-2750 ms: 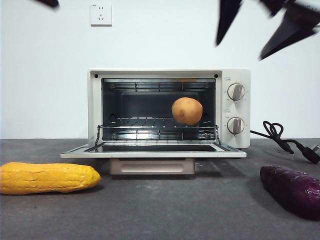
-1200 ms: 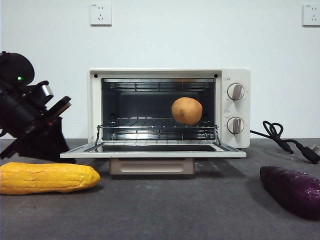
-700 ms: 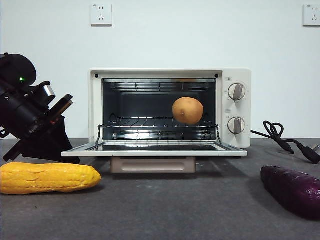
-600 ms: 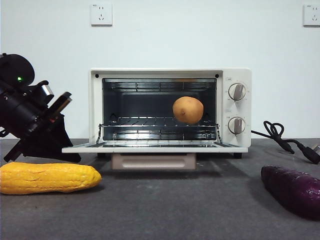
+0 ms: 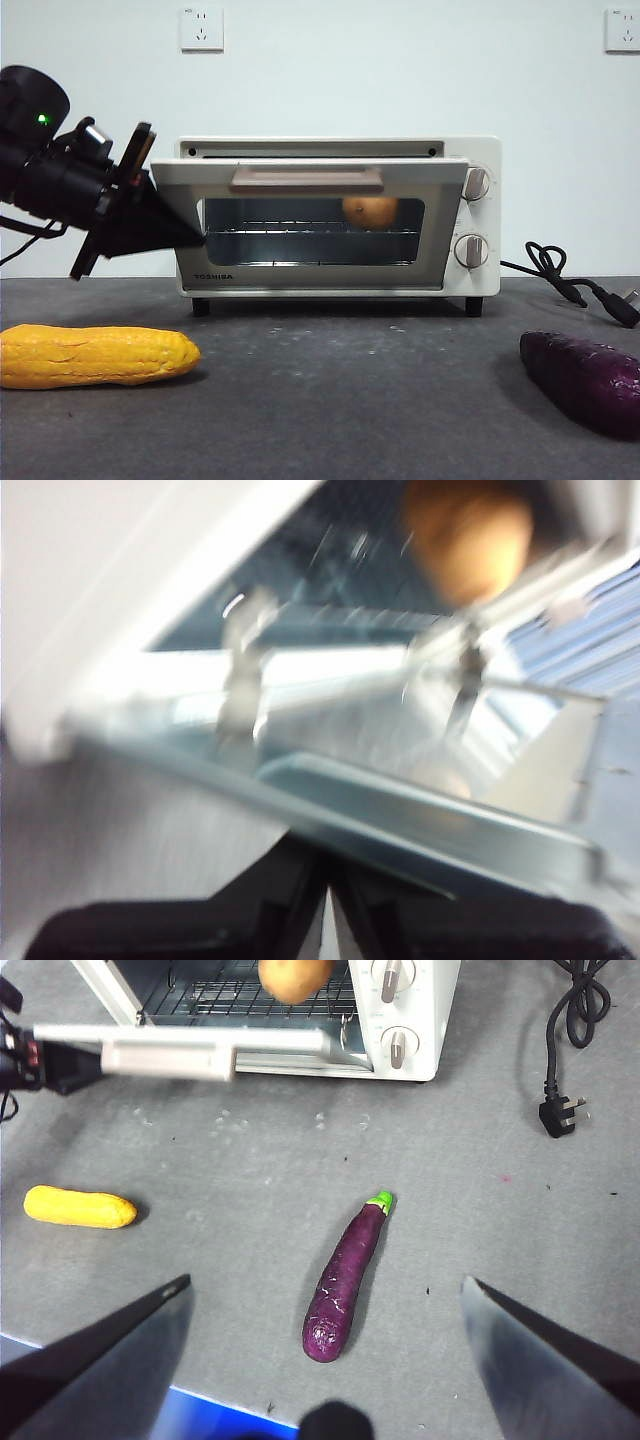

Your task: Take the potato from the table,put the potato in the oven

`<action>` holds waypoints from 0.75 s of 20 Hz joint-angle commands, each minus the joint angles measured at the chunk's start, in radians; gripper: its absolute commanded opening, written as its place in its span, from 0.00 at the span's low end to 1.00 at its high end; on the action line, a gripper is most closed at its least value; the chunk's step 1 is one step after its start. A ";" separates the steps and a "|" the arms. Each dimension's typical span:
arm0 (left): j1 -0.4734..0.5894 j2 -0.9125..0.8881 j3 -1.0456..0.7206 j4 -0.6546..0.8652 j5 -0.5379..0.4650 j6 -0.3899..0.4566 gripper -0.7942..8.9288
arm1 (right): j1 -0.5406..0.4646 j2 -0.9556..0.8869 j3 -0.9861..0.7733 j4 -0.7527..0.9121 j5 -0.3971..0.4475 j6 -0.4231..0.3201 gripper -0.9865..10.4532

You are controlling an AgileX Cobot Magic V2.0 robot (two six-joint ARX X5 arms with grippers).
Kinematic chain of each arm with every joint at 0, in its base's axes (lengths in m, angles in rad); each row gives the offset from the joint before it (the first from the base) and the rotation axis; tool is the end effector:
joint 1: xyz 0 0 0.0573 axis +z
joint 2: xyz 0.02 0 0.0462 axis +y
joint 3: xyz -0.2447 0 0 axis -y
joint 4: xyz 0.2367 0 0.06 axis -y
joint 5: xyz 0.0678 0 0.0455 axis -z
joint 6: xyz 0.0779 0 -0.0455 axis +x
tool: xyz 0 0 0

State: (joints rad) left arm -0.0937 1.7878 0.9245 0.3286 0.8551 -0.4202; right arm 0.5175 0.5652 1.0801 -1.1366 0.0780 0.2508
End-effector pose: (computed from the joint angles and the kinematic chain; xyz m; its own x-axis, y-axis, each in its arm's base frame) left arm 0.3673 -0.0936 0.1410 0.4915 -0.8041 -0.3344 0.4393 0.5604 -0.7021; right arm 0.0969 0.0482 0.3186 0.7428 0.3332 -0.5806 -0.2988 0.9412 0.1578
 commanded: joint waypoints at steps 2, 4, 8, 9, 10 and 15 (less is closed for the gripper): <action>-0.003 0.004 0.002 0.146 -0.075 -0.115 0.07 | 0.002 -0.003 0.003 0.004 0.000 0.016 0.47; -0.003 0.004 0.006 0.192 -0.129 -0.133 0.07 | 0.002 -0.003 0.003 -0.001 0.000 0.021 0.47; -0.003 -0.002 0.011 0.218 -0.139 -0.135 0.07 | 0.002 -0.003 0.003 -0.004 0.000 0.021 0.47; -0.005 -0.008 0.011 0.203 -0.115 -0.134 0.07 | 0.002 -0.003 0.003 -0.004 0.000 0.021 0.47; -0.006 -0.021 0.011 0.179 -0.092 -0.130 0.07 | 0.002 -0.003 0.003 -0.004 0.000 0.021 0.47; -0.030 -0.178 0.011 -0.045 -0.104 -0.012 0.07 | 0.002 -0.003 0.003 -0.003 -0.001 0.000 0.47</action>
State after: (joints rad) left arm -0.1196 1.6184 0.9337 0.2859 0.7475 -0.4835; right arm 0.5175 0.5652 1.0801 -1.1450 0.0780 0.2607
